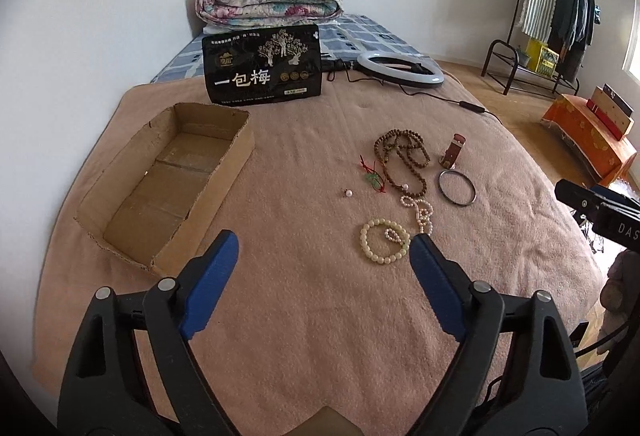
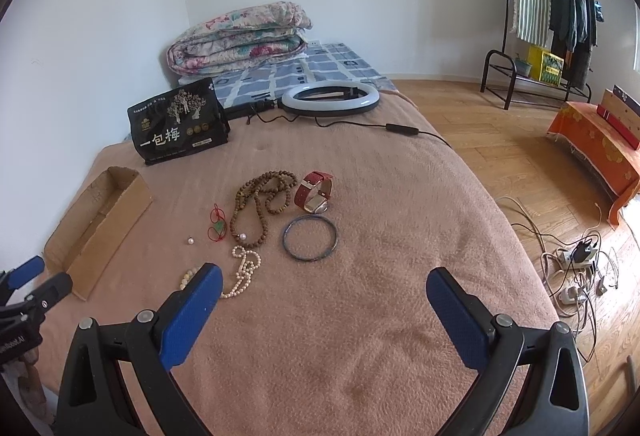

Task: Organize jewelry
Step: 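Lower the left gripper onto the pale green bead bracelet and close it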

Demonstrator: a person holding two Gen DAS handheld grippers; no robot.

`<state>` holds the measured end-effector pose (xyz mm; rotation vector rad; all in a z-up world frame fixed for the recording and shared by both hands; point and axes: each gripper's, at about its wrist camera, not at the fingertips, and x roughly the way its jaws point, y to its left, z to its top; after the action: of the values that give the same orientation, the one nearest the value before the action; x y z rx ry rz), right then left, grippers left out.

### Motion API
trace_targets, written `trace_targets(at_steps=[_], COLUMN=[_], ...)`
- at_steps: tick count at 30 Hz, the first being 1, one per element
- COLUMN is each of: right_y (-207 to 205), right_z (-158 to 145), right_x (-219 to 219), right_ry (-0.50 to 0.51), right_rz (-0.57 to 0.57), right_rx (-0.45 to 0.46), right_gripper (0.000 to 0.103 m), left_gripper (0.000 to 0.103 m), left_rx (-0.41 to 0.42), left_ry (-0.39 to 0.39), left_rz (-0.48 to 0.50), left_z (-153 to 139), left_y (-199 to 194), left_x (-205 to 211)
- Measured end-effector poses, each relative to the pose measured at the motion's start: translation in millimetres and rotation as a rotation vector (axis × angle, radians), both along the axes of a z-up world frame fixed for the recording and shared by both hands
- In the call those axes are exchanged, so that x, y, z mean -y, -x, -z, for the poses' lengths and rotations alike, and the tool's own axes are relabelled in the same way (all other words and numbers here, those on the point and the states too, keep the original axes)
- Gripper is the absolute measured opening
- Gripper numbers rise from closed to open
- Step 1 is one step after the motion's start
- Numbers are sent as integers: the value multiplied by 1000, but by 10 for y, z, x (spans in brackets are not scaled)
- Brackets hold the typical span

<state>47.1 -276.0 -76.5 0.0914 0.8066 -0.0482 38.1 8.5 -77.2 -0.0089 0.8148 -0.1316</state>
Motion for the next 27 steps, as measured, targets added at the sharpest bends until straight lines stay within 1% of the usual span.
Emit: trace_targets(at_steps=[1,3,5,7,8,9,11,12,13,16,17,19,22,24,25,27], right_y=[-27,-83,-170,-276,-323,-360,-435,-461,-489,-575,-601,-651,-719,-767,-788,-824], right_z=[4,5,19,53,71,91,142,172,207,381,450,558,670,728,756,808], right_x=[11,28,62,120,151,171,217,220,209,147,136,132,106,95,98,98], right_ry=[2,16,5,-8,-3,-2,-8,-1,13,84,93,95,99,109,112,114], right_rz=[-6,-14,-26,-36,-36,-41,-64,-78,-96,-151,-166,-185,-222,-224,-219,-223], right_rx=[-8,-19,-35,-57,-61,-62,-54,-46,-41,-45,-49,-54,-44,-35,-33,-28], right_gripper=[103,102,101,97,94,94,94,94,95,96,97,99,100,101,102,102], left_gripper=[78,76,70,66,65,65,65,64,59,56,55,49,48,48,44,40], left_rx=[-17,-44,-72,-109,-114,-114,-124,-128,-133,-177,-192,-223,-266,-285,-293,-304], left_ry=[7,18,37,63,67,76,91,90,88,90,90,96,117,130,132,125], left_rz=[6,20,34,66,64,65,82,91,94,118,126,133,119,116,117,113], left_z=[25,83,139,200,216,230,270,304,334,488,546,648,785,863,896,967], left_y=[-29,-73,-114,-173,-189,-200,-240,-267,-284,-387,-419,-482,-602,-677,-708,-767], left_x=[1,10,33,62,66,71,99,121,141,206,233,262,276,290,298,308])
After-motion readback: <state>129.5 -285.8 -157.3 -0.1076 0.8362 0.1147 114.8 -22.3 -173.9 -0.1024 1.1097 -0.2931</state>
